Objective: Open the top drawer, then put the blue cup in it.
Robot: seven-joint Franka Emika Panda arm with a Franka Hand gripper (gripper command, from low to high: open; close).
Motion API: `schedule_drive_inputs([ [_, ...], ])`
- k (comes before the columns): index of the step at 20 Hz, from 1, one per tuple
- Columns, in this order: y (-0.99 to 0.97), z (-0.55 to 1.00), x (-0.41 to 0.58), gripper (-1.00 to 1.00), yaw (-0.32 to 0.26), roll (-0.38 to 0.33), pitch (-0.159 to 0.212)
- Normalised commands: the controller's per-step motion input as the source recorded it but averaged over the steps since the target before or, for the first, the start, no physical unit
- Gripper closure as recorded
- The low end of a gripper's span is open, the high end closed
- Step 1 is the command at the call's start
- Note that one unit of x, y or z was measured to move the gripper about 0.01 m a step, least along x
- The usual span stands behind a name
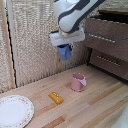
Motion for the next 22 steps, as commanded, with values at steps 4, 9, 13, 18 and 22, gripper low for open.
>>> schedule_drive_inputs([
  [4,0.08,0.60,0.005,1.00,-0.308,0.010,-0.015],
  [9,0.07,0.58,0.000,1.00,-0.315,0.035,-0.015],
  [13,0.09,0.52,0.000,1.00,-0.305,0.071,-0.015],
  [18,0.06,0.52,0.004,1.00,-0.295,0.096,-0.006],
  [22,-0.04,0.85,0.119,1.00,-0.273,-0.004,0.000],
])
